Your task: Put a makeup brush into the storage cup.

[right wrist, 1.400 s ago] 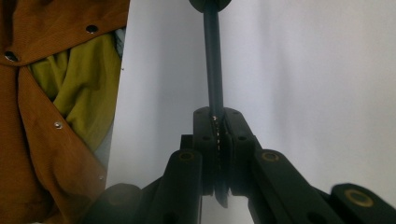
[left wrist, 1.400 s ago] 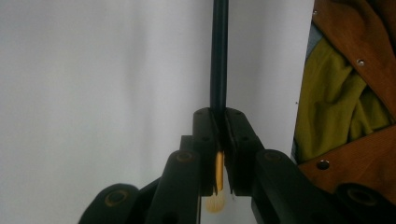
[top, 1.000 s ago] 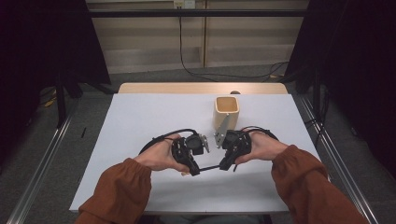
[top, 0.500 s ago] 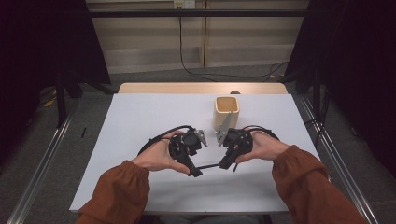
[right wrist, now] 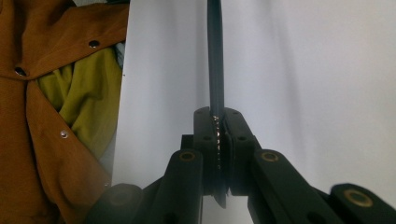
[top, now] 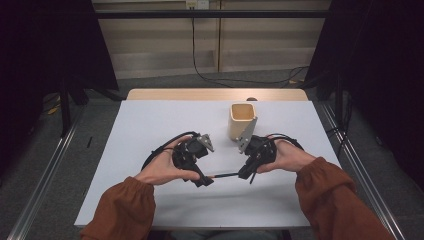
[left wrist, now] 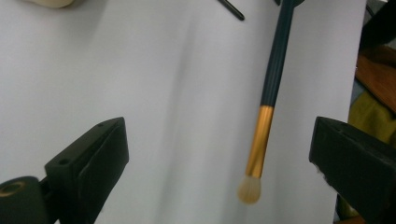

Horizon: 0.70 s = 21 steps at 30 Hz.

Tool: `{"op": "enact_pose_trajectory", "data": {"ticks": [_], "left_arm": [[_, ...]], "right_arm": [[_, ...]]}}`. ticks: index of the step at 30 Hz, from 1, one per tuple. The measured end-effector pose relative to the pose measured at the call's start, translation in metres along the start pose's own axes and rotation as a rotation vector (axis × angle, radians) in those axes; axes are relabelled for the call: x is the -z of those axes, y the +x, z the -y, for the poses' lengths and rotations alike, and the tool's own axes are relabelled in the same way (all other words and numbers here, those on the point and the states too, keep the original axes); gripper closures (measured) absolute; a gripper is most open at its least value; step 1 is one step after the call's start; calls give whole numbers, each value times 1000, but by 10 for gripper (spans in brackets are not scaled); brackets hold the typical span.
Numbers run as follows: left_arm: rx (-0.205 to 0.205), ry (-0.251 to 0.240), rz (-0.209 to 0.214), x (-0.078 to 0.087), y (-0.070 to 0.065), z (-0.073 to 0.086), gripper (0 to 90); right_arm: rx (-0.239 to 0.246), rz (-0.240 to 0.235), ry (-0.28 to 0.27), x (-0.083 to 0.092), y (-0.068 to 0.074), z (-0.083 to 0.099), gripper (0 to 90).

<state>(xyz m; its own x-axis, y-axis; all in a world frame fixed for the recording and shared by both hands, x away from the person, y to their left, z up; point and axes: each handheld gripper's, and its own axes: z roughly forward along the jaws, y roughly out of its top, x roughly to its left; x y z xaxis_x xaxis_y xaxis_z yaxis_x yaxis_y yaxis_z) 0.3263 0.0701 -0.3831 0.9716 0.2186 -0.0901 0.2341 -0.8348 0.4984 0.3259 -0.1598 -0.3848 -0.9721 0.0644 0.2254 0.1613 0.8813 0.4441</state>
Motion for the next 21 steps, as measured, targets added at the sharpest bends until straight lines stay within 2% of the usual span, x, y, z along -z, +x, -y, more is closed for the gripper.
{"op": "enact_pose_trajectory", "data": {"ticks": [1,2,4,5,7,10,13,15,17,21], "left_arm": [[0,0,0,0,0,0,43],[17,-22,-3,2,2,4,44],[14,-37,4,4,2,7,52],[21,-80,19,5,2,12,32],[23,-86,20,6,3,14,44],[36,-128,4,12,3,21,36],[43,-160,-39,14,3,27,37],[56,-192,-45,15,4,32,35],[56,-201,-48,15,4,34,30],[91,-227,-66,13,6,43,32]], "right_arm": [[0,0,0,0,0,0,856],[-5,6,-7,2,1,4,856],[-5,7,-12,3,1,6,856],[-15,10,-17,4,2,10,856],[-22,11,-17,4,3,14,856],[-40,22,-23,6,2,21,856],[-52,37,-43,10,4,27,855],[-53,47,-59,12,5,31,855],[-56,52,-64,13,6,32,855],[-79,77,-72,16,8,41,854]]}}
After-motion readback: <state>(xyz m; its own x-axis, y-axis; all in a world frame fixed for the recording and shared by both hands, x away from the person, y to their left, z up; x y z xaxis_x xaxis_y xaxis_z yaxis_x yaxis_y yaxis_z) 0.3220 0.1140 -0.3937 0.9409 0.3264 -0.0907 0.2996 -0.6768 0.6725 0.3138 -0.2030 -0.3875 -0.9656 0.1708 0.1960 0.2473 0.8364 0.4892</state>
